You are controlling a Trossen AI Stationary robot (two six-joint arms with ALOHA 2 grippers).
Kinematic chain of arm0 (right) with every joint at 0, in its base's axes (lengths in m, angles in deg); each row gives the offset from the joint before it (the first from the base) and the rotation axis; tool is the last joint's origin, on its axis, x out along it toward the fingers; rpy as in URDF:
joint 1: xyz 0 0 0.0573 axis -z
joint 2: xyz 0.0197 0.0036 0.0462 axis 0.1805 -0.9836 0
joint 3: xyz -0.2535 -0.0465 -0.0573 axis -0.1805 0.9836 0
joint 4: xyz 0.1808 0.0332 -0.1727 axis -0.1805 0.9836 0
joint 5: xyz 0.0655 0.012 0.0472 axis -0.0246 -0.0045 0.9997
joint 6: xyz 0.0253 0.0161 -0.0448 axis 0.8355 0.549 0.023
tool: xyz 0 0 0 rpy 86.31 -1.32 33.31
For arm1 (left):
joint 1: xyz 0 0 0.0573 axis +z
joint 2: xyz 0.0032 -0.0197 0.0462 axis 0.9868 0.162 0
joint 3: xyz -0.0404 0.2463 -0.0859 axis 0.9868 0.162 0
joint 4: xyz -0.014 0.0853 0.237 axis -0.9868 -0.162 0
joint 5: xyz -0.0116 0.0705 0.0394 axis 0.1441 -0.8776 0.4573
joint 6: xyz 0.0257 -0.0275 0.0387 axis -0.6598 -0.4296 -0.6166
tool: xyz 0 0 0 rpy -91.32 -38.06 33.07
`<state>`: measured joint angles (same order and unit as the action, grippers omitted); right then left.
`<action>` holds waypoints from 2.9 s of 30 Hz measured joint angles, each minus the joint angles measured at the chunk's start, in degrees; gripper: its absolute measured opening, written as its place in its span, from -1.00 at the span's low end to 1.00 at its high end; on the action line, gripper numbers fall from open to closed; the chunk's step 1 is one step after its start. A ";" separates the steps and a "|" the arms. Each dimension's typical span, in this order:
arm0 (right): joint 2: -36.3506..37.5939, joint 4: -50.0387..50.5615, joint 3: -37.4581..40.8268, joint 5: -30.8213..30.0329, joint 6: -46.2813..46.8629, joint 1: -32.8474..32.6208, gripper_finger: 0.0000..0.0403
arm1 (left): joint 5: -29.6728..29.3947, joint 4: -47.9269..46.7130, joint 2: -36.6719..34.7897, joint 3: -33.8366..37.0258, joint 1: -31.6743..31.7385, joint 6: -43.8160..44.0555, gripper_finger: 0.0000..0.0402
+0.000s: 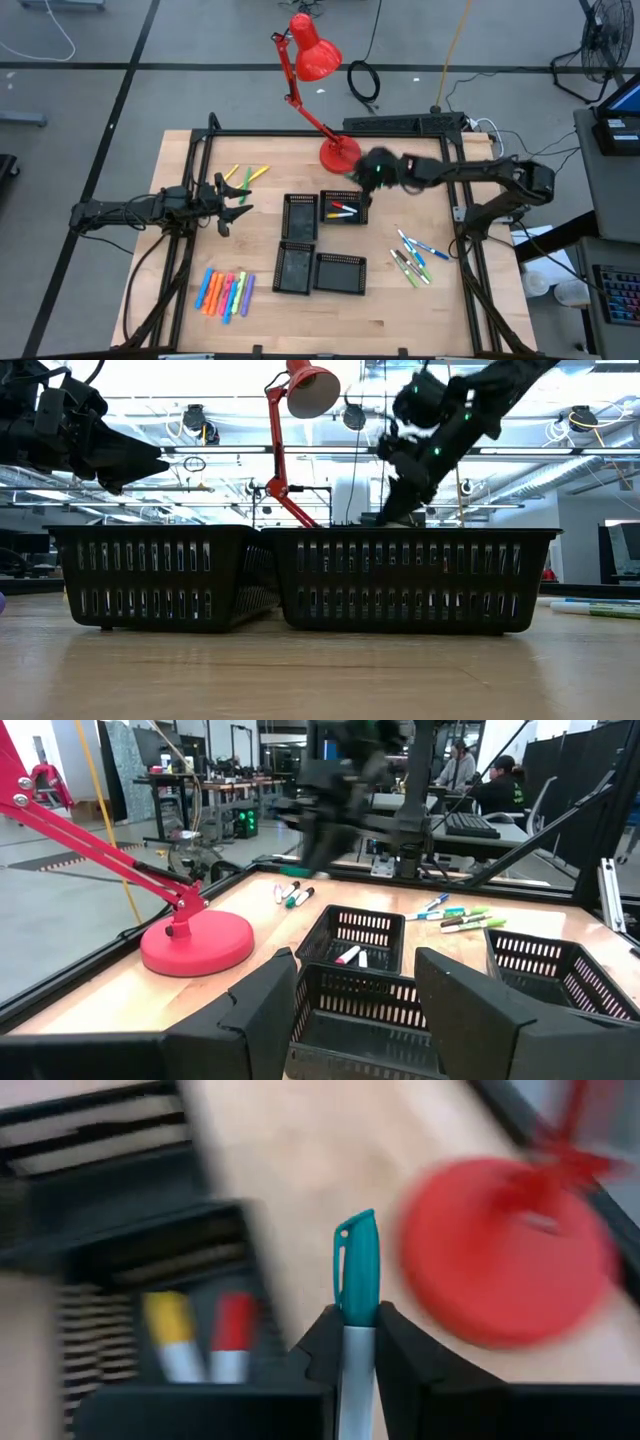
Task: Pick & Place Markers
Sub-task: Put the dark blue highlighter pen into the top right black bin
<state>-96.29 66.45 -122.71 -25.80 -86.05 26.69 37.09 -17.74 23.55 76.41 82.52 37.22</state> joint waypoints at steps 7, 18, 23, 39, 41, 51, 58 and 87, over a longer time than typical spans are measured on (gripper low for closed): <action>-0.24 -1.34 0.26 -8.06 2.56 -12.87 -0.87 | 0.00 -0.02 0.00 -0.01 -0.02 0.00 0.04; -0.26 -10.01 7.02 -12.08 2.73 -17.01 -0.87 | 0.00 0.00 0.00 -0.01 -0.02 0.00 0.04; -0.24 -9.75 7.41 -11.93 2.44 -16.30 -0.87 | 0.01 -0.01 0.00 -0.01 -0.01 0.00 0.04; -4.29 -14.46 7.32 -10.23 2.52 -16.15 -0.87 | 0.02 -0.01 0.00 -0.01 -0.02 0.00 0.04; -4.37 -14.29 7.45 -8.91 2.24 -15.92 -0.87 | 0.02 -0.02 0.00 -0.01 0.00 0.00 0.04; -6.79 -18.57 7.23 -8.98 2.03 -14.63 -0.87 | 0.04 -0.01 0.00 -0.01 0.00 0.00 0.04; -10.90 -20.10 7.34 -8.85 1.32 -13.91 -0.87 | 0.04 -0.02 0.00 0.01 -0.01 0.00 0.04; -11.15 -20.23 7.32 -8.81 1.51 -12.85 -0.70 | 0.02 0.00 0.00 -0.01 -0.02 0.00 0.04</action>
<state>-107.44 46.22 -115.38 -34.61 -84.54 13.84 37.11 -17.74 23.55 76.40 82.50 37.22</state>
